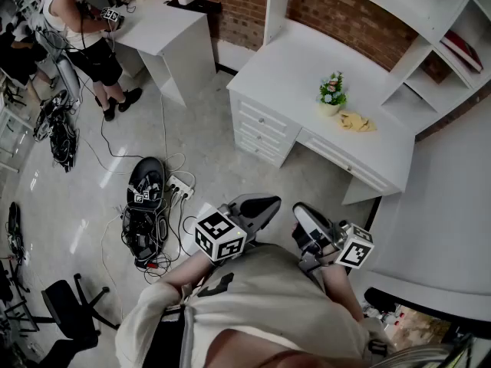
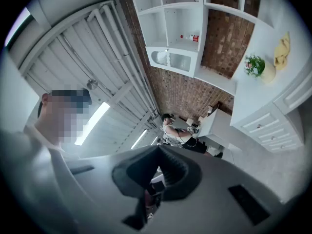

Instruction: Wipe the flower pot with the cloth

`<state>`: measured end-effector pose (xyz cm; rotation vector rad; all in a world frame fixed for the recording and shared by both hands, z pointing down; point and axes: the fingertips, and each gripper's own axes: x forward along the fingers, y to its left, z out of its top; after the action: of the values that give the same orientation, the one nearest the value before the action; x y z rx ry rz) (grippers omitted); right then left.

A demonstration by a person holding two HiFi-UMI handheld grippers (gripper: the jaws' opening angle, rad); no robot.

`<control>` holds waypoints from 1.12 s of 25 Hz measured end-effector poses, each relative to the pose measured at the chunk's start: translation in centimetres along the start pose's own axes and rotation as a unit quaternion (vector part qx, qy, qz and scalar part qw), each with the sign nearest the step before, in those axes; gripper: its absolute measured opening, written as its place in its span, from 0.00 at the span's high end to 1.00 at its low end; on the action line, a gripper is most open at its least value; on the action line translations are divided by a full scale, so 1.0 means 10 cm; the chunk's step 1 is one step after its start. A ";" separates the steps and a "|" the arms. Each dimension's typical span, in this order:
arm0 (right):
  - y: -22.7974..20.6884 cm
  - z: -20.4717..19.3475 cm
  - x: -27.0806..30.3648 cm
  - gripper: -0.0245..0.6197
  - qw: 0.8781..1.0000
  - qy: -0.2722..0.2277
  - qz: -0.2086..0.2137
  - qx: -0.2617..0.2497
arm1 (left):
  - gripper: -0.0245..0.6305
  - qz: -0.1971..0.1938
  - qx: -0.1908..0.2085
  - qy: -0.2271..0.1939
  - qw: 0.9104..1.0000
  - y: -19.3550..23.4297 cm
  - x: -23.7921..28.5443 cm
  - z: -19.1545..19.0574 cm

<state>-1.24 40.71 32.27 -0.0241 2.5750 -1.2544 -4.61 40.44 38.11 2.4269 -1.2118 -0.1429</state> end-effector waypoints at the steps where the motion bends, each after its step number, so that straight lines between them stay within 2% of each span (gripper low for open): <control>1: 0.00 -0.03 0.09 0.95 1.000 0.005 0.003 0.001 | 0.93 0.004 0.001 -0.002 1.000 0.05 -0.07 0.02; 4: 0.01 -0.14 0.35 0.95 1.000 0.023 0.011 -0.001 | 0.93 0.014 -0.001 -0.010 1.000 0.22 -0.25 0.07; 10: 0.04 -0.40 0.67 0.95 0.998 0.059 0.029 0.009 | 0.93 0.027 -0.032 -0.019 0.999 0.47 -0.55 0.06; 16: 0.15 -0.47 0.86 0.95 0.991 0.112 0.055 -0.040 | 0.93 0.033 -0.036 -0.028 0.998 0.65 -0.53 0.15; 22: 0.03 -0.27 0.66 0.95 0.994 0.096 0.045 -0.036 | 0.93 0.032 -0.032 -0.003 0.999 0.58 -0.22 0.09; 28: -0.17 0.15 0.35 0.95 0.995 0.081 0.036 -0.040 | 0.93 0.035 0.006 0.020 0.999 0.41 0.29 0.14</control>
<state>-4.44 38.02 31.86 0.1579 2.7354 -1.1706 -6.22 35.53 38.86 2.3824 -1.2820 -0.0669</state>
